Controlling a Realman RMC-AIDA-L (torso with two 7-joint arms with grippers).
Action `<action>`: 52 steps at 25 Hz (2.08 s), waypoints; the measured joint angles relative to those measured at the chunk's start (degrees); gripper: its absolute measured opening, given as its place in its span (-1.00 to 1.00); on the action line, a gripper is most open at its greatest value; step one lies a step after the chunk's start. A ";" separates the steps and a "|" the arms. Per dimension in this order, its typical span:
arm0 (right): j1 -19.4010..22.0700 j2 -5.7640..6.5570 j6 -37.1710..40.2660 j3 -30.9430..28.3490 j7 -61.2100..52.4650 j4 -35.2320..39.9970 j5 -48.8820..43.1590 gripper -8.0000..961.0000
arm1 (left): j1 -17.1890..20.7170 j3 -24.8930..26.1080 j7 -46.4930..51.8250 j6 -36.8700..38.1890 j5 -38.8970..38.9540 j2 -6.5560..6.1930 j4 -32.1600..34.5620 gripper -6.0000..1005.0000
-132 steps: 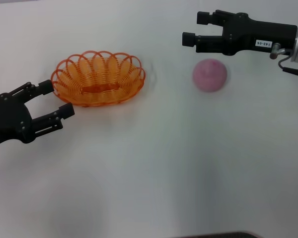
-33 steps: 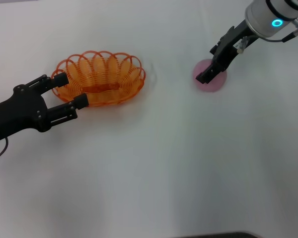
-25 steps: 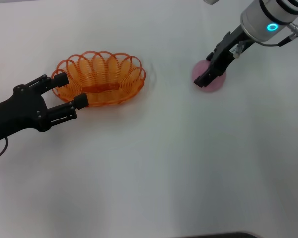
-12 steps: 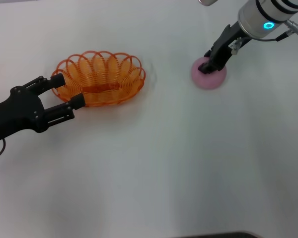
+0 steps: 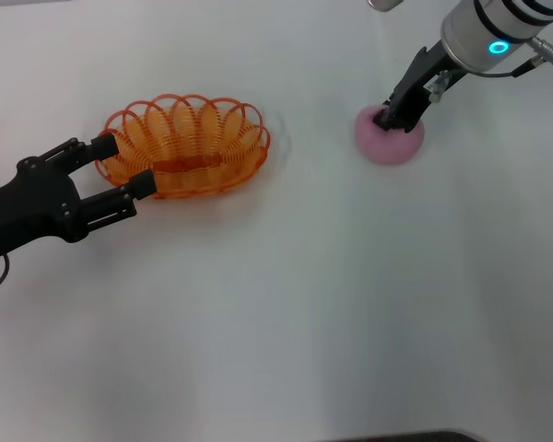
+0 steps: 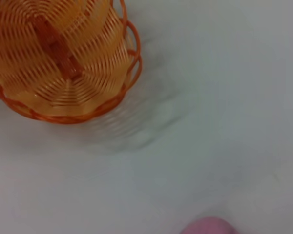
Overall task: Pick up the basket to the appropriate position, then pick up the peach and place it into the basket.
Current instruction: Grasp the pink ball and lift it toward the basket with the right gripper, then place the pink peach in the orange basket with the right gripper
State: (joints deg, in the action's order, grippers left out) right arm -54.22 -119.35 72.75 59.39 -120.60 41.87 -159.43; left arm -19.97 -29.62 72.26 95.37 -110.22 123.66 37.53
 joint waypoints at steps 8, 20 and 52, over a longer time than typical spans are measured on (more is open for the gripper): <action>0.39 0.14 0.03 -0.26 0.24 0.37 0.04 -0.85 | -0.07 0.00 0.05 0.01 0.09 0.00 0.00 0.68; 1.32 0.04 3.14 -1.42 0.72 7.68 2.53 -0.85 | 0.09 0.00 0.07 0.20 0.10 0.12 -0.08 0.68; -0.20 -0.39 7.90 0.66 3.54 14.49 15.79 -0.85 | -0.26 0.00 -0.07 0.01 -0.02 0.00 -0.28 0.68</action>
State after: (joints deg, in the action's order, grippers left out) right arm -54.41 -119.74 80.64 60.05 -117.06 56.36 -143.65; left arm -20.23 -29.62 72.19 95.38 -110.24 123.66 37.25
